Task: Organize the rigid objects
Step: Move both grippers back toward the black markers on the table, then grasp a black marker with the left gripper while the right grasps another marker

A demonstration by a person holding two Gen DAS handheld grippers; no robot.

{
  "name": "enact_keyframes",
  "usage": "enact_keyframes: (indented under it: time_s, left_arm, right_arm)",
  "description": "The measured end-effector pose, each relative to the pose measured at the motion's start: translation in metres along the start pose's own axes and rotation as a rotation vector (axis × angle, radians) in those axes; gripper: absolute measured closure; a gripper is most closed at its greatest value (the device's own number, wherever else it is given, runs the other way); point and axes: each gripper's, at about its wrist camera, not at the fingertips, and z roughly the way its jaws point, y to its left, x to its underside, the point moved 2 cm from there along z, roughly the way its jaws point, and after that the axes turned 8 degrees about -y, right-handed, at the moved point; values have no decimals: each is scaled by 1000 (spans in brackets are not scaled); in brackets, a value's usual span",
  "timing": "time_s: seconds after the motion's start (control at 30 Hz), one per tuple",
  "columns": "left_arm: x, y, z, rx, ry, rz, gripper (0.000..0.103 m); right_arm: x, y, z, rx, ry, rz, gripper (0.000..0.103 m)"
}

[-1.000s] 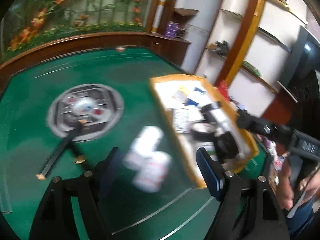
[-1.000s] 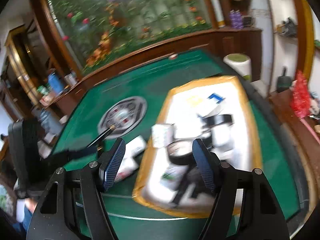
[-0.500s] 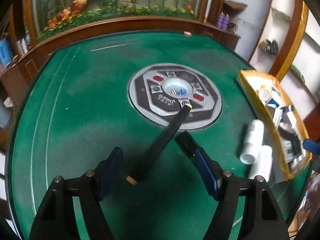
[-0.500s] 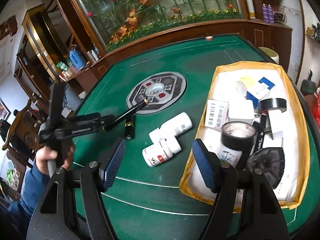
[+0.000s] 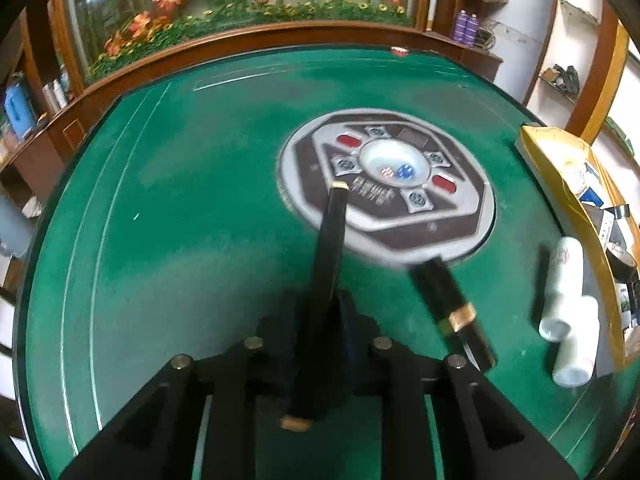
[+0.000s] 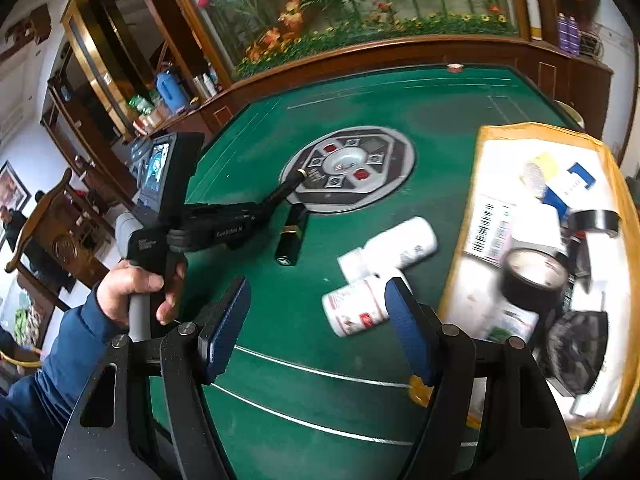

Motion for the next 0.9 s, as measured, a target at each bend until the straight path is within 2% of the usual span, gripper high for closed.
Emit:
enact_keyframes:
  time_s: [0.1,0.2,0.3,0.37,0.43,0.5,0.53,0.57,0.6,0.67,0.9]
  left_arm:
    - [7,10,-6,-35,4,-34,87]
    - [5,14,-2,-36,-2,-51,87]
    - [4,14,-1,-40,-12,-35,86]
    - [3,15,-2,-34,-14,-40,86]
    - [2,16,-2,-30,-18,-37,86]
    - [3,14,-3,-36,-24,-18,86]
    - [3,14,-4,-37,-26,-18,86]
    - [3,14,-4,-37,-27,-17,86]
    - [2,14,-4,-35,-26,-19,86]
    - [1,15,-4,-31,-23,-29,86]
    - [0,8,-4,-54,-39,-6,90]
  right_arm:
    - [-4,10,17,-10,27,-10,33]
    - [-12,31,60,11,77,-63,33]
    - [-15,39,77,32,94,-86,33]
    - [-18,45,97,87,116,-125,40]
    - [-21,47,116,112,145,-131,42]
    - [-21,44,133,151,169,-141,57]
    - [-21,43,137,164,180,-143,57]
    - [-19,41,144,170,195,-141,63]
    - [-17,41,145,175,188,-154,74]
    - [-16,43,145,207,173,-199,85]
    - [-20,33,133,103,108,-133,86]
